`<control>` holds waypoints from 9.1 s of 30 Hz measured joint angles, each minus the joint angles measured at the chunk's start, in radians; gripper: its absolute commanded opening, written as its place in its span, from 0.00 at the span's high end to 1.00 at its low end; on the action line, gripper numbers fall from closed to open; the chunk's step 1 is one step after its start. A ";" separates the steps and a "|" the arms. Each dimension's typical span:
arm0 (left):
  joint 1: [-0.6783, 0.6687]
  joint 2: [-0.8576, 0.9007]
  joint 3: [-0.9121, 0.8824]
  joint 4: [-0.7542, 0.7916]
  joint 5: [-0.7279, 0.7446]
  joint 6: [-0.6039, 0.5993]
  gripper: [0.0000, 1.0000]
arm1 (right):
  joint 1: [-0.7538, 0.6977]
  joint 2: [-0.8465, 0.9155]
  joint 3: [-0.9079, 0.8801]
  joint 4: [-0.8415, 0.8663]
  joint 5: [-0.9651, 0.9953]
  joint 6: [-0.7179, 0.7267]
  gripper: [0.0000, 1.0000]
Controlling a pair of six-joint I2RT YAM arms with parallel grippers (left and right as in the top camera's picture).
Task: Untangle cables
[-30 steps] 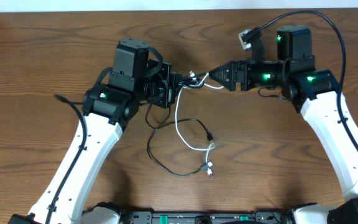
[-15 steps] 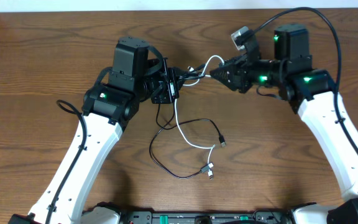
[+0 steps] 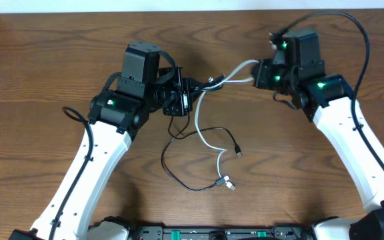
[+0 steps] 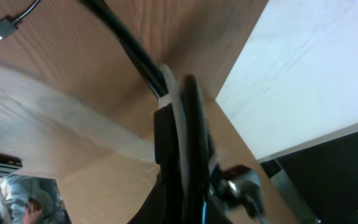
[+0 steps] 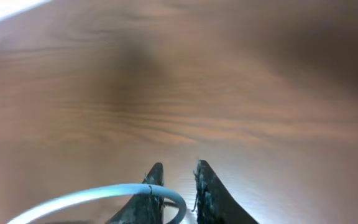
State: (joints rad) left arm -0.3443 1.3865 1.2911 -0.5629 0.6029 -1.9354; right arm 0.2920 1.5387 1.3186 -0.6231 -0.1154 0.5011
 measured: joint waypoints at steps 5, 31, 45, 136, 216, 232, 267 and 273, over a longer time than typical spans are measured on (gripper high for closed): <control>0.000 0.000 0.000 -0.002 0.004 0.015 0.93 | -0.029 0.000 0.000 -0.170 0.242 0.063 0.87; 0.094 0.001 0.000 -0.006 0.039 0.170 0.93 | -0.747 0.000 0.000 -0.373 0.119 -0.012 0.89; 0.109 0.001 0.000 -0.007 -0.092 0.868 0.93 | -0.775 0.001 0.000 -0.355 0.048 -0.093 0.71; 0.088 0.299 0.021 0.075 0.430 1.359 0.92 | -0.097 0.023 0.000 -0.150 -0.516 -0.403 0.14; 0.253 0.097 0.021 0.856 0.742 0.644 0.93 | -0.066 0.384 -0.006 0.547 -1.381 -0.789 0.32; 0.259 0.096 0.021 0.858 0.714 0.630 0.93 | -0.045 0.383 0.002 0.960 -1.432 -0.288 0.36; 0.266 0.095 0.024 0.776 0.619 0.748 0.92 | -0.130 0.383 0.009 0.635 -1.180 -0.040 0.99; 0.264 0.091 0.035 0.024 0.393 1.275 0.93 | -0.274 0.316 0.003 0.238 -1.116 -0.137 0.99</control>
State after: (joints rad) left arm -0.0803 1.4776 1.3266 -0.5388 0.9958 -0.6601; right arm 0.0185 1.8549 1.3212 -0.3851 -1.2312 0.3637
